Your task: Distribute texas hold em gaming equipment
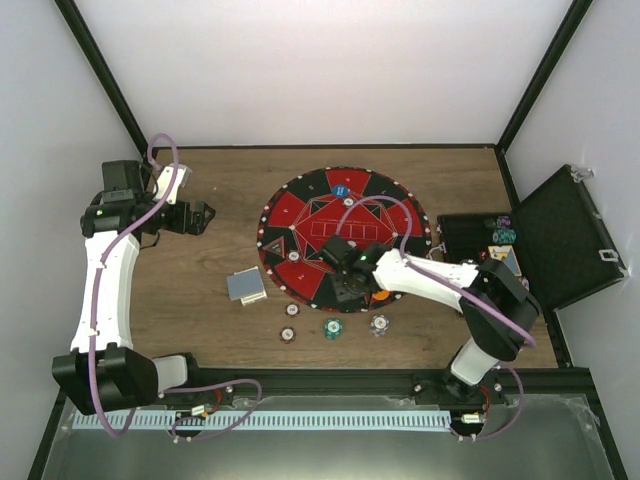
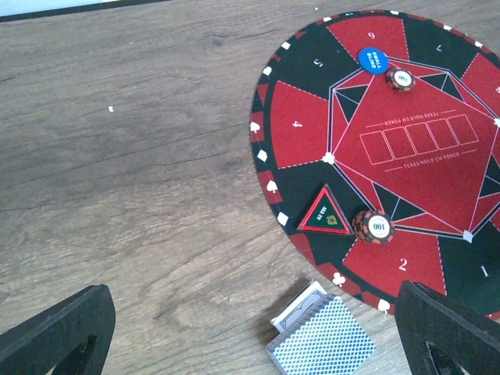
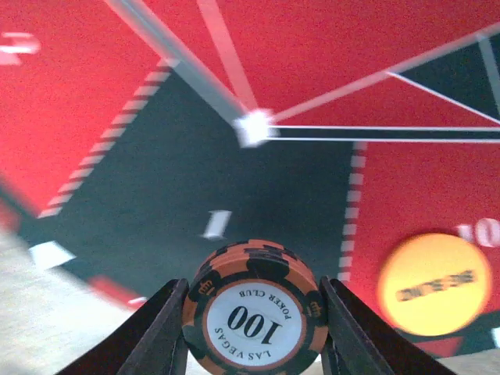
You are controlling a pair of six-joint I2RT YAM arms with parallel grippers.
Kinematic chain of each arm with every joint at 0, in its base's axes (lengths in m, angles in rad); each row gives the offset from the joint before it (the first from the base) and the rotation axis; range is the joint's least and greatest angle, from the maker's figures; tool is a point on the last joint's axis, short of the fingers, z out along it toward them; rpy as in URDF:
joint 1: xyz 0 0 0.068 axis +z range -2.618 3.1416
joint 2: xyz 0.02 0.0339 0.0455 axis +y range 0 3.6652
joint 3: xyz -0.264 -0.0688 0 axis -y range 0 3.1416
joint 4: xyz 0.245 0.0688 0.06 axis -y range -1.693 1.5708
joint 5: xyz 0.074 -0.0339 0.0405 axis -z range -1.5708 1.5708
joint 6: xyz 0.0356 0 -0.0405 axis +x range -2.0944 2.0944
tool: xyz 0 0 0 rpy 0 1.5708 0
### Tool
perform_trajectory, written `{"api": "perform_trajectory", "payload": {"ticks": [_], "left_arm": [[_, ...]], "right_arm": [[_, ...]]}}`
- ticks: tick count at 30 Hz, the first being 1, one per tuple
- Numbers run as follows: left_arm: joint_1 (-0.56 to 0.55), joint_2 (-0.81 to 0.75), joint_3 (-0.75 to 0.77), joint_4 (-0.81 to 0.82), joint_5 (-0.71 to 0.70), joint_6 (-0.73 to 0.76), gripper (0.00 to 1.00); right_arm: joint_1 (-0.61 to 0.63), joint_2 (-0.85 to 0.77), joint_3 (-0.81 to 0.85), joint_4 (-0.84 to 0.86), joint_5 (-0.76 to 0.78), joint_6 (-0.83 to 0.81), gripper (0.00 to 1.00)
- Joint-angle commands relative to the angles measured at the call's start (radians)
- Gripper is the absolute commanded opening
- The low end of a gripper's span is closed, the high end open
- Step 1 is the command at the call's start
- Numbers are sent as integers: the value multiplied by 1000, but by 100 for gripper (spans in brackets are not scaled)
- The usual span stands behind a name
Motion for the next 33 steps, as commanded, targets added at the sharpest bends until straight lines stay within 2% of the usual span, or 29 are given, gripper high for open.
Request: {"api": "perform_trajectory", "payload": {"ticks": [1,8,23,24,27,29,33], "left_arm": [[4,-8,32,-4,16,-4,100],[5,-8,32,-6,8,-2,100],[5,0,27,-1,15,1,100],[5,0,27,-1,17,1,100],[4,1,25,0,20,0,100],[6,0,23,-1,18,0,100],[5,-6,20,-1,18,3,100]], "right_arm": [[-113,-25,-60,49,46,-47,24],[-207,36,-70,132,38,-96,24],[-248,113,-69,157,51,-109,25],[-248,115,-65,154,50,-112,28],[-248,116,-47,143,49,-118,49],[-248,113,-34,130,49,-120,60],[-241,79,-7,93,55,-115,70]]}}
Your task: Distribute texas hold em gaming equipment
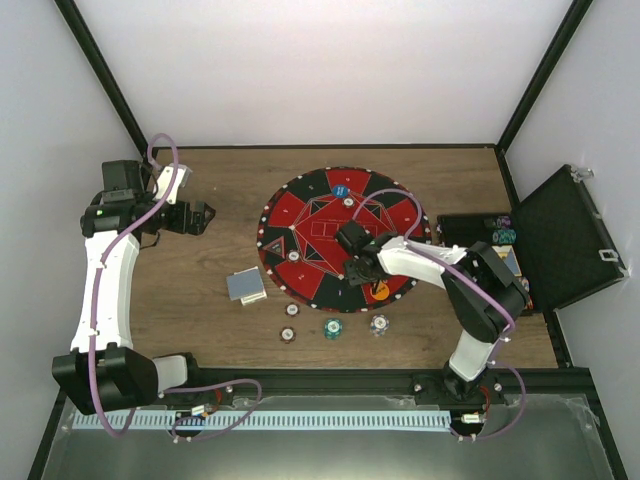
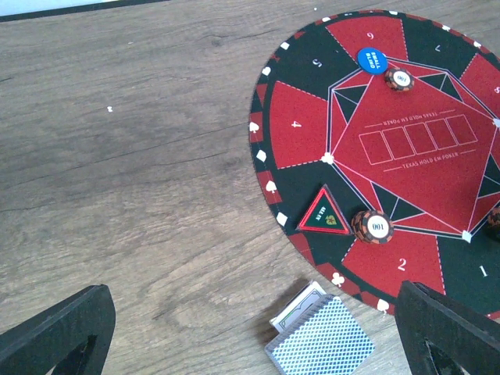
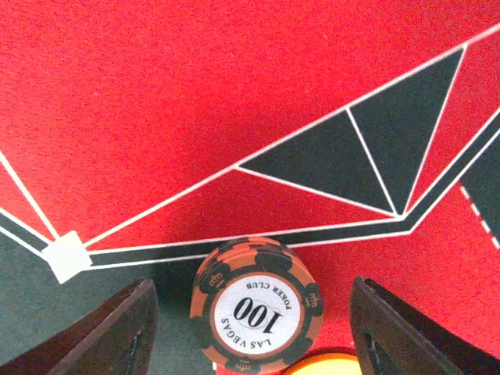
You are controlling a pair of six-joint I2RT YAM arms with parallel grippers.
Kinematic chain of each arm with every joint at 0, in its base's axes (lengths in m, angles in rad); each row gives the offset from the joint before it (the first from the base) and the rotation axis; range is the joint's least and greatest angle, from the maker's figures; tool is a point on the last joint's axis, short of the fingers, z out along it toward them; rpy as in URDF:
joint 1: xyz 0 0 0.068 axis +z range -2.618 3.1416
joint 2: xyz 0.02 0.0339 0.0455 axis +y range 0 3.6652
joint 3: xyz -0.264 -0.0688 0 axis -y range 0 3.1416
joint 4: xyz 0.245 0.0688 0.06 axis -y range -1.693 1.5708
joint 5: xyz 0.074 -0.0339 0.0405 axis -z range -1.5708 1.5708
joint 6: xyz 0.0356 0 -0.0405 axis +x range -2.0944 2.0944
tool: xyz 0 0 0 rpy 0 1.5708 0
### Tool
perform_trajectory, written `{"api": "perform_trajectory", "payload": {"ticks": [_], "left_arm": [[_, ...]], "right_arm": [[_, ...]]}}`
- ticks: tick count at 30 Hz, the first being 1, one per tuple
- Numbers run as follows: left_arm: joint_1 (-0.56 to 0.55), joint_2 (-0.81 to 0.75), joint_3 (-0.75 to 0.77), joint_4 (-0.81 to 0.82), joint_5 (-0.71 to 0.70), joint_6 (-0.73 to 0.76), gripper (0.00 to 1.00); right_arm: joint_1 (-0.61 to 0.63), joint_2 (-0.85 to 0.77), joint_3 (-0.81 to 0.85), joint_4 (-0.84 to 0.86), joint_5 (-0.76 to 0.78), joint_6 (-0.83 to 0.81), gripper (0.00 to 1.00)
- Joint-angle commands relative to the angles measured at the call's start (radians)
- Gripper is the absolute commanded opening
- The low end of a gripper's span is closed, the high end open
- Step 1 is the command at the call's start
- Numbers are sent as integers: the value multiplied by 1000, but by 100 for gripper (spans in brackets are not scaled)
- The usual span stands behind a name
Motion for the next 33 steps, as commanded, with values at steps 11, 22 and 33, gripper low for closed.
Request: {"api": "perform_trajectory", "payload": {"ticks": [11,22,33], "left_arm": [[5,-6,19,5,28,-5,100],[4,-13,19,1,32,-10,100],[5,-15,21,-3,34,-8,100]], "right_arm": [[289,-156,129,-189,19,123,79],[471,-76,79,-188,-40,206,83],[477,-81,21,-157,-74,213,71]]}}
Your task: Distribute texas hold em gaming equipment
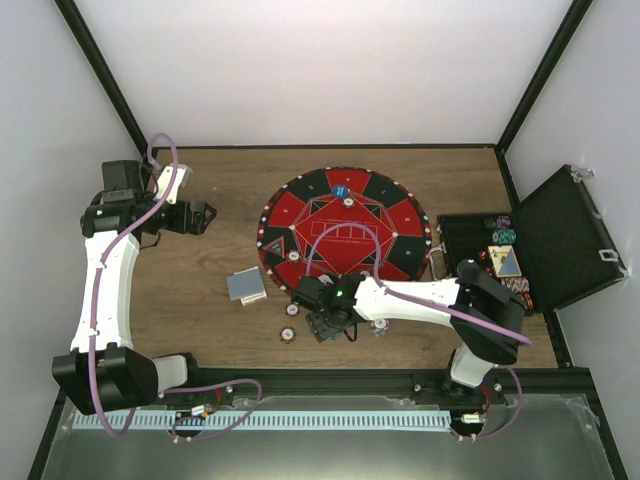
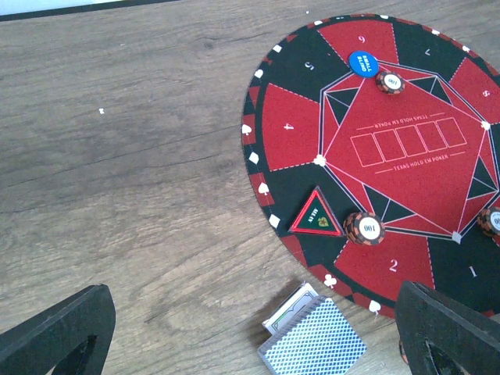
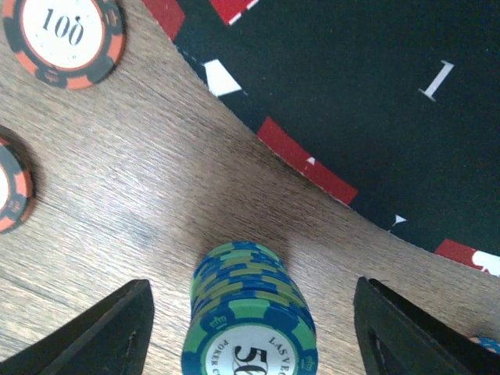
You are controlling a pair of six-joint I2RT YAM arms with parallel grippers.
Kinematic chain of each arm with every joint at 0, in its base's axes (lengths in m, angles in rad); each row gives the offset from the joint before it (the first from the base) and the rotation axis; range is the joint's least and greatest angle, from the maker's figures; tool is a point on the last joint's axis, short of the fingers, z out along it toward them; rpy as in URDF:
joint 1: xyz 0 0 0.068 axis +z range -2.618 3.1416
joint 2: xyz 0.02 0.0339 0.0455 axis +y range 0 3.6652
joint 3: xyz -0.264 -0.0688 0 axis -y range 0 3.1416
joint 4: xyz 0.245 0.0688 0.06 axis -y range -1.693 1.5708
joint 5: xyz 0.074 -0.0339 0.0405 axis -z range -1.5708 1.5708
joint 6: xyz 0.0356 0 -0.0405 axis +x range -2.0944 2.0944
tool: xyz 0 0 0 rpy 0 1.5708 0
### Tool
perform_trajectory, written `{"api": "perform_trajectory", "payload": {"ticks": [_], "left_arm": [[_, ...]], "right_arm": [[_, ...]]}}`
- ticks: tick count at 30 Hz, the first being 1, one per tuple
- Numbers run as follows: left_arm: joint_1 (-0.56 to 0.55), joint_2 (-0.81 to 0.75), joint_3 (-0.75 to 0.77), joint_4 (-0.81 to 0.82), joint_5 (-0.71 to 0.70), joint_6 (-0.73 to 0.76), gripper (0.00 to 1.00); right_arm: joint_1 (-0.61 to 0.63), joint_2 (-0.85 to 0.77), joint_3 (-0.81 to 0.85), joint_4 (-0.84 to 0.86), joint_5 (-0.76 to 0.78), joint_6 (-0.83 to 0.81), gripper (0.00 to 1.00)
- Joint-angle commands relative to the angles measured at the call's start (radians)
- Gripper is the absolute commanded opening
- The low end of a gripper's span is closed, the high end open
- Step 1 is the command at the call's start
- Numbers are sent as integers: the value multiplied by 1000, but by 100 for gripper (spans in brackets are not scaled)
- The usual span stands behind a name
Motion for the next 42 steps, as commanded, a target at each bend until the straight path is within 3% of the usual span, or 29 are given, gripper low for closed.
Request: {"api": "perform_trajectory", "payload": {"ticks": [1,12,21,30,42], "left_arm": [[4,-14,20,-1,16,-2,100],[5,-16,19,-1,13,0,100],[4,-17,14,0,19,-3,100],[5,-20,14,0,22,-5,100],[5,-23,10,0,25,-5,100]], "right_arm": [[10,-11,-18,11,-12,19,69],[10,-11,-23,18,-7,23,47],[9,-17,2,-8,0,17,42],[10,-23,12,-23,-4,10,51],[9,-35,25,-34,-4,8,51]]}}
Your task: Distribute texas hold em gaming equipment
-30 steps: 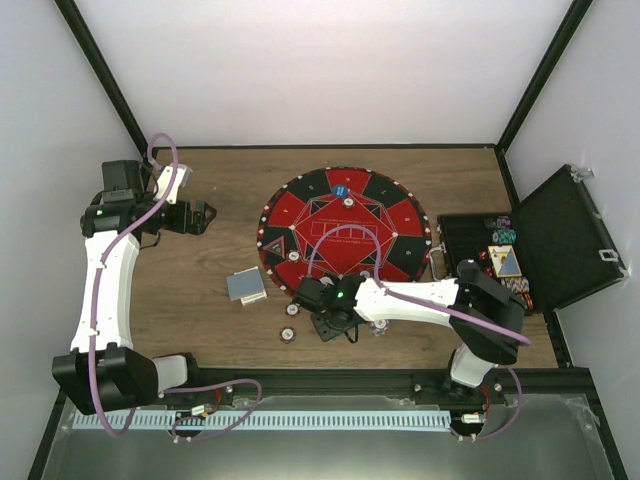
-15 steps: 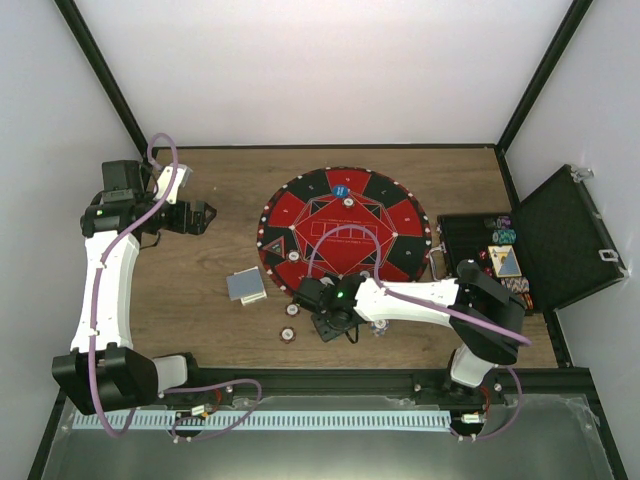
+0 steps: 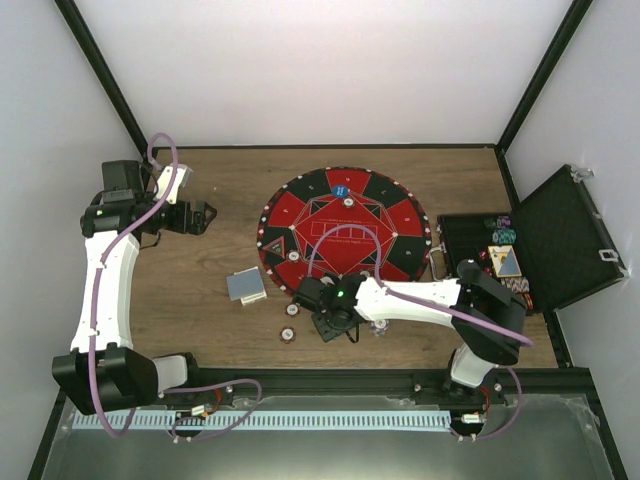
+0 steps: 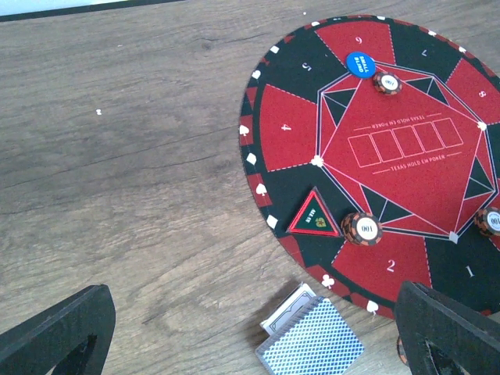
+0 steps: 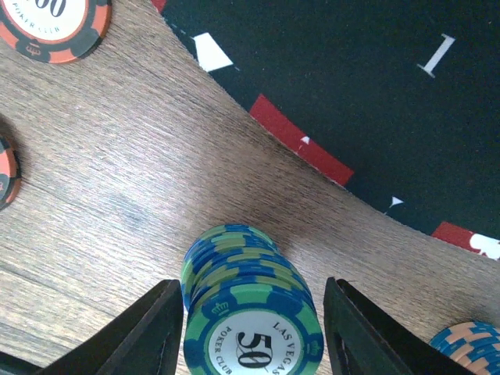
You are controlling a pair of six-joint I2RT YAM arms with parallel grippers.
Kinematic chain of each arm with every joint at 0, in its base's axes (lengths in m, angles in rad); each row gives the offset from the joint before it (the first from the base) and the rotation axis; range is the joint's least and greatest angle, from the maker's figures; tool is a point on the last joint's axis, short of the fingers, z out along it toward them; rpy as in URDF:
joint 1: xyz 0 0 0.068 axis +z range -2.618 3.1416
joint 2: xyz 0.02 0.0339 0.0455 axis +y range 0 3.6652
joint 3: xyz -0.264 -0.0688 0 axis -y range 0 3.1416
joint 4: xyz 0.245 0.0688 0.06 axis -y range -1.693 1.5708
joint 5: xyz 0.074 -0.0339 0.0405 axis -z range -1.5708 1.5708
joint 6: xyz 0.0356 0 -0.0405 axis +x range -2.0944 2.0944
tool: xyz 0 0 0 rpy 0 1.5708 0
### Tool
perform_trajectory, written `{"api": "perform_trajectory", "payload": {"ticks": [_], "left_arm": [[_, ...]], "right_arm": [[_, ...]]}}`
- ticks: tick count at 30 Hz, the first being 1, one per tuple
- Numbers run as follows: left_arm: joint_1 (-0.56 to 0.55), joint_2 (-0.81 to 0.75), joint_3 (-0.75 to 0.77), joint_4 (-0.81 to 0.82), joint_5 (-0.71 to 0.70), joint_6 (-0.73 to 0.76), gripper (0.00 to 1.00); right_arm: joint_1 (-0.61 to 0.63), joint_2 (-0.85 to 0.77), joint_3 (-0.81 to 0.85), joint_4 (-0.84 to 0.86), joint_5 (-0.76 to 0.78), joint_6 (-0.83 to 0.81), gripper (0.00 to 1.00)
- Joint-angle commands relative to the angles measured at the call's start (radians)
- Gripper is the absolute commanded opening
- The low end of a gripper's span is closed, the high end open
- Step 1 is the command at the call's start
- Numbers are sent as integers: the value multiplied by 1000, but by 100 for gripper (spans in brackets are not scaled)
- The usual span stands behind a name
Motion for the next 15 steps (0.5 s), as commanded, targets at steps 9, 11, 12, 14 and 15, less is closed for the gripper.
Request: {"api": "perform_trajectory", "payload": {"ticks": [9,11,12,14,15], "left_arm": [[5,-22,11,2,21,-7,100],[5,-23,8,2,19,-7,100],[5,-24,8,2,19,-5,100],[5,-25,7,3,17,-5,100],[5,-25,7,4,16,-6,100]], "right_arm": [[9,-29,27,-12,13,2,51],[10,-25,17,-8,11,2,51],[10,-23,13,-5,10,3,50],[9,-23,8,-2,8,4,48],[10,-23,8,0,8,4,47]]}}
